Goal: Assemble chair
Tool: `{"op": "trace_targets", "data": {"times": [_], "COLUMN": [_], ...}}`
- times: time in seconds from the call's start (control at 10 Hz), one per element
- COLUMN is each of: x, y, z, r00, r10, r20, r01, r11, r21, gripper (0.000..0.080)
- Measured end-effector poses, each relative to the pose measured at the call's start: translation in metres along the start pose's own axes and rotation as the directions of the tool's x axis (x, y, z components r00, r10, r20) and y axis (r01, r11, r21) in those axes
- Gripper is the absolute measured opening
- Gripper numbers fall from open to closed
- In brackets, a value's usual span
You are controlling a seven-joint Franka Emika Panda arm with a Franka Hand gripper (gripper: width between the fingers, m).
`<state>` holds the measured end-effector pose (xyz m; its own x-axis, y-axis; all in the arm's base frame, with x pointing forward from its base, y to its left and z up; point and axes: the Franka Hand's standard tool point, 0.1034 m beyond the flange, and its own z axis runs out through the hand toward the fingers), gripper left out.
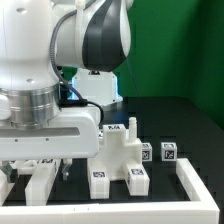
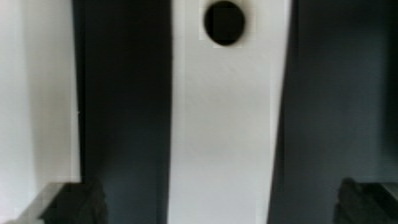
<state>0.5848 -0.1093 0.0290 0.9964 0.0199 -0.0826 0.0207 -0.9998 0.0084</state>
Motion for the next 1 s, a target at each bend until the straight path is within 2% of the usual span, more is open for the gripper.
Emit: {"op": "trace_targets", "data": {"times": [0.6, 1.0], "x": [-0.011, -0.012], "y": [0.000, -0.001], "z": [0.021, 0.023], "r00": [0.998, 0.998], "r10": [0.062, 0.061], "r20": [0.029, 0.031], "r01": [-0.062, -0.061], "r11": [0.998, 0.998], "r21": [0.004, 0.005], "gripper": [0.0649, 0.0621]}}
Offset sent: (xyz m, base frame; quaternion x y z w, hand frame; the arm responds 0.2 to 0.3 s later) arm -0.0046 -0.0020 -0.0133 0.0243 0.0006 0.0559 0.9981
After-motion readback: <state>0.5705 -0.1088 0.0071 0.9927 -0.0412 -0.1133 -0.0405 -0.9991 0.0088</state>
